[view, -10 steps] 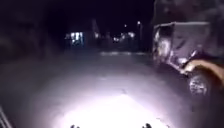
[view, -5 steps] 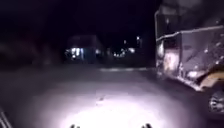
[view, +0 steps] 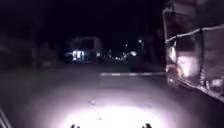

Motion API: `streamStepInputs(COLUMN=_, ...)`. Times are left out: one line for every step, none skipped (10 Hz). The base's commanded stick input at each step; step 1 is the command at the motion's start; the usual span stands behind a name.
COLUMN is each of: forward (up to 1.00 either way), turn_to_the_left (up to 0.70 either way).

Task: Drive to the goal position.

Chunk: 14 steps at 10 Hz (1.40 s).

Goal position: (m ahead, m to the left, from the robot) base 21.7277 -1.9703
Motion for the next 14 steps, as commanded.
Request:
streamStepInputs(forward=0.85, turn_to_the_left=0.00)
streamStepInputs(forward=0.85, turn_to_the_left=0.00)
streamStepInputs(forward=0.85, turn_to_the_left=0.00)
streamStepInputs(forward=0.85, turn_to_the_left=-0.08)
streamStepInputs(forward=0.85, turn_to_the_left=-0.18)
streamStepInputs(forward=0.85, turn_to_the_left=-0.29)
streamStepInputs(forward=0.85, turn_to_the_left=-0.34)
streamStepInputs(forward=0.85, turn_to_the_left=-0.34)
streamStepInputs(forward=0.85, turn_to_the_left=-0.26)
streamStepInputs(forward=0.85, turn_to_the_left=-0.16)
streamStepInputs(forward=0.85, turn_to_the_left=0.00)
streamStepInputs(forward=0.85, turn_to_the_left=0.00)
streamStepInputs(forward=0.85, turn_to_the_left=0.00)
streamStepInputs(forward=0.85, turn_to_the_left=0.00)
